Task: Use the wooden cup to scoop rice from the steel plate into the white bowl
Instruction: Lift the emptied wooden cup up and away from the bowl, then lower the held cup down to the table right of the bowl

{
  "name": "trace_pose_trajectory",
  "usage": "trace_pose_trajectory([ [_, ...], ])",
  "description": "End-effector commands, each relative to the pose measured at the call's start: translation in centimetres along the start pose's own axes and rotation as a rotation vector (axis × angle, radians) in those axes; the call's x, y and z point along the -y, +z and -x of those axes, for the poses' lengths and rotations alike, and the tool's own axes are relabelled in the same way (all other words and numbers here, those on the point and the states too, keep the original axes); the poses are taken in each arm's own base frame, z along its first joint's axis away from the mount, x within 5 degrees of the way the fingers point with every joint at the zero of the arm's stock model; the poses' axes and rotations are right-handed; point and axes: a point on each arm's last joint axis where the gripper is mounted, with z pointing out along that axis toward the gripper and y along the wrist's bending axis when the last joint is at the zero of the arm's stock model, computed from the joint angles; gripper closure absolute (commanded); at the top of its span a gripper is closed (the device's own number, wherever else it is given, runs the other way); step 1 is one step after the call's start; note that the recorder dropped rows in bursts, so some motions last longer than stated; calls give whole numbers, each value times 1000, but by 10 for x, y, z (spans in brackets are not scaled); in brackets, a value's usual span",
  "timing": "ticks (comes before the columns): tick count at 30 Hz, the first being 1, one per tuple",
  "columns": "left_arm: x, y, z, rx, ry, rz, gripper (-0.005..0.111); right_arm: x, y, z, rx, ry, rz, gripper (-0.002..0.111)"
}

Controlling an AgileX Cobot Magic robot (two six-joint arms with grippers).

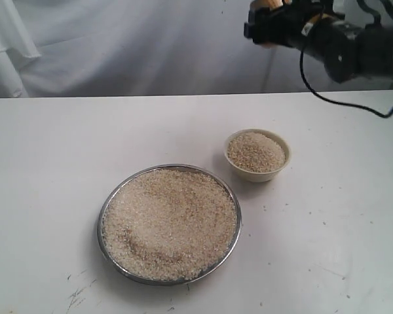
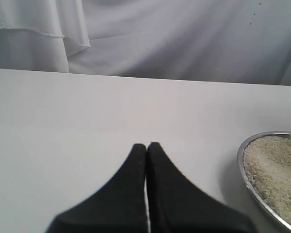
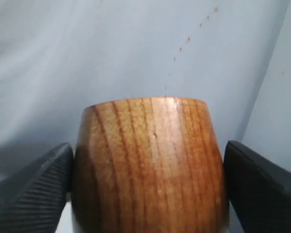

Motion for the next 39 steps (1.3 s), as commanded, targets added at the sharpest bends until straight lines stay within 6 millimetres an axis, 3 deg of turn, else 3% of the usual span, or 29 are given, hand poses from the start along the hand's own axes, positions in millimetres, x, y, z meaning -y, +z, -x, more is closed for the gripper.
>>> trace_pose_trajectory([
  [1, 0, 0, -1, 7, -4, -2, 107, -6, -44, -10, 78, -86, 61, 108],
  [6, 0, 0, -1, 7, -4, -2, 107, -12, -98, -33, 57, -198, 163, 108],
  [11, 0, 0, -1, 7, -4, -2, 107, -12, -138, -71, -59, -131, 227, 108],
  [15, 0, 0, -1, 7, -4, -2, 107, -11, -164, -95, -36, -100, 270, 108],
  [23, 0, 0, -1, 7, -4, -2, 107, 1, -177, -109, -61, -41, 234, 108],
  [29, 0, 0, -1, 7, -4, -2, 107, -2, -189, -126, -13, 24, 267, 108],
  [32, 0, 0, -1, 7, -4, -2, 107, -5, -192, -142, -3, 70, 294, 108],
  [39, 0, 0, -1, 7, -4, -2, 107, -9, -193, -185, -157, 85, 326, 108],
])
